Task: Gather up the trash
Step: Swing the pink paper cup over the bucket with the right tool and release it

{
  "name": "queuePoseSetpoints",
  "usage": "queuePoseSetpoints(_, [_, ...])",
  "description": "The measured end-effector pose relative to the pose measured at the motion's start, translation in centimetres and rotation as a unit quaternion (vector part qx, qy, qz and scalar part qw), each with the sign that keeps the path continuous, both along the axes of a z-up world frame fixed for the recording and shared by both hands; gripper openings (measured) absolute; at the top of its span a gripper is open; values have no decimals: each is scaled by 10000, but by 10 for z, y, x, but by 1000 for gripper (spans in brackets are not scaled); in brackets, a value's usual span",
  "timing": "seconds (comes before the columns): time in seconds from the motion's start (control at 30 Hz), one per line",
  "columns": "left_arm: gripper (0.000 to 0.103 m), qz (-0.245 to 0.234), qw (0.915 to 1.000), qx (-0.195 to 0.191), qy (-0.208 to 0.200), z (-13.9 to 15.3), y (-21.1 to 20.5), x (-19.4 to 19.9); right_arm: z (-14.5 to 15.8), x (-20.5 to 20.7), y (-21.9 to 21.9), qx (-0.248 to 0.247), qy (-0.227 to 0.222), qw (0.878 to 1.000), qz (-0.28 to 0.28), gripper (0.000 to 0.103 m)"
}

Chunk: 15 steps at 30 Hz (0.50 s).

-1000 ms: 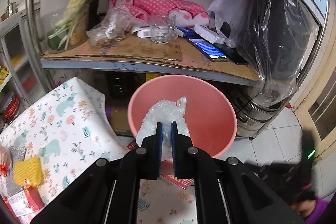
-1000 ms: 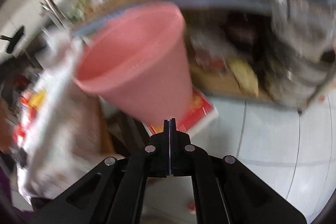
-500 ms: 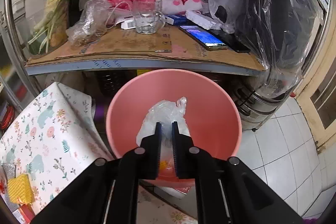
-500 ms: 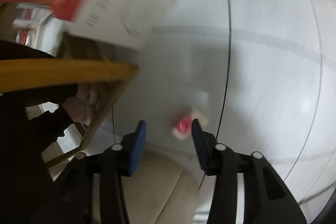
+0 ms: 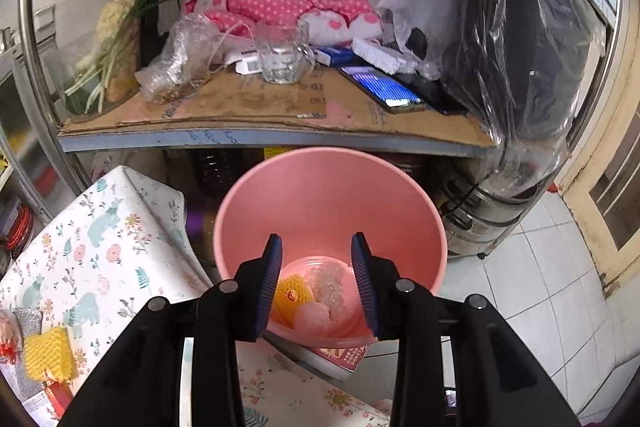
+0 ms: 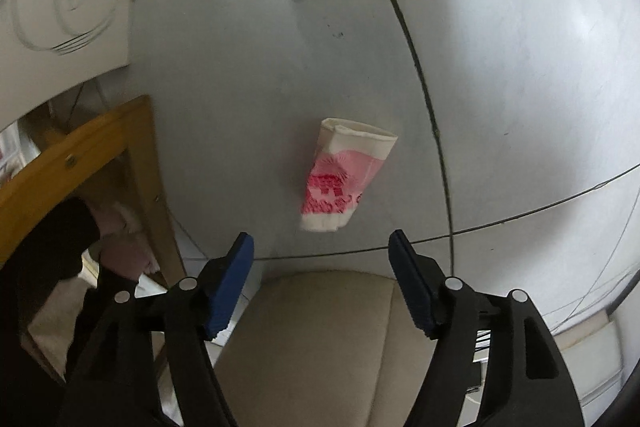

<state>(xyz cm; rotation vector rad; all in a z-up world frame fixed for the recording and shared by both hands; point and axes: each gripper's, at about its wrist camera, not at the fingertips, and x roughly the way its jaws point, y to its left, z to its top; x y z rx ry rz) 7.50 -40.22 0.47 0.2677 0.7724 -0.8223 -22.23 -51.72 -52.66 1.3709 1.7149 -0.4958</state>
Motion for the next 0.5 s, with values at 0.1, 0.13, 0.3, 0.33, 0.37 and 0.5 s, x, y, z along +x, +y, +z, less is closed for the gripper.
queuePoseSetpoints(0.1, [35,69,9999,-72,-14,8,9,0,-13,-2,6,-70,148,9998,-85,70])
queuePoseSetpoints(0.13, [35,91,9999,-85,-35,11,13,0,-19,0,7,-91,209,9997,-81,70])
queuePoseSetpoints(0.3, [35,188,9998,-61,-83,15,24,0,-30,-4,16,-314,367,9988,22,70])
queuePoseSetpoints(0.33, [35,225,9997,-38,-71,15,26,1,-33,-5,18,-355,383,9986,38,67])
queuePoseSetpoints(0.37, [35,247,9997,-19,-64,14,28,1,-35,-6,19,-346,352,9988,-10,54])
queuePoseSetpoints(0.5, [35,312,9994,66,-100,13,35,-1,-33,-12,20,-188,244,9990,-326,37])
